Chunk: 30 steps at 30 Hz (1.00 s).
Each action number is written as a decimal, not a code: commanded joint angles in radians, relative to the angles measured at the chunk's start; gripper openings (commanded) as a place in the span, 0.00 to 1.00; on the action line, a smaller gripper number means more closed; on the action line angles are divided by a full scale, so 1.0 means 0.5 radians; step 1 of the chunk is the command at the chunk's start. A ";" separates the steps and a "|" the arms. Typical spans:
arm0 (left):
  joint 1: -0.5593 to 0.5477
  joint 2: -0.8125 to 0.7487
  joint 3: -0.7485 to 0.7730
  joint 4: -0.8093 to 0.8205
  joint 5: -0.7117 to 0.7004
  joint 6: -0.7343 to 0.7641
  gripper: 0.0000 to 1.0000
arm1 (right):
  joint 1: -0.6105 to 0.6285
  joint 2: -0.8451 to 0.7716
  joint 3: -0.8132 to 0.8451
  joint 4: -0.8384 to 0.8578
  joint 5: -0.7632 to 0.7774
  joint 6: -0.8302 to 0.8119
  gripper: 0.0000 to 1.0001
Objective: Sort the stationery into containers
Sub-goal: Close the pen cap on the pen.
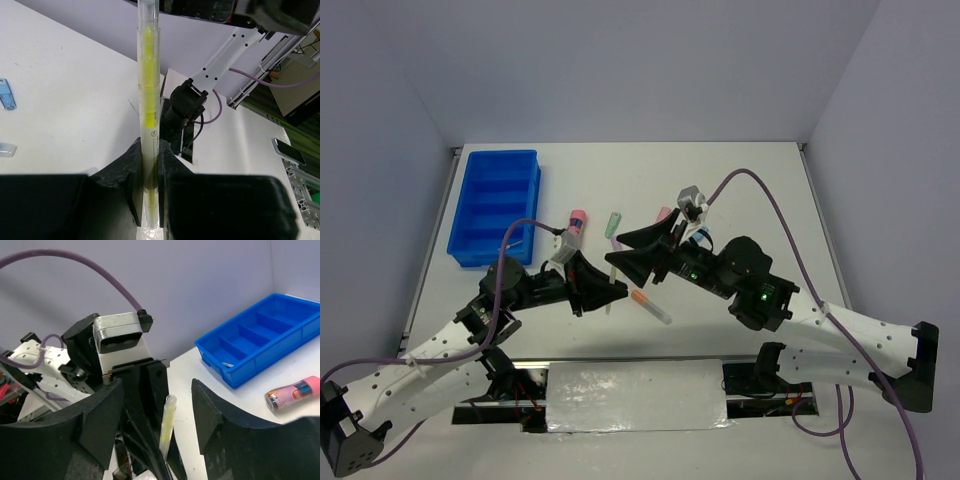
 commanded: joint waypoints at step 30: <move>-0.019 0.167 0.734 -0.250 -0.023 0.436 0.00 | 0.010 0.259 -0.460 0.221 -0.044 0.206 0.00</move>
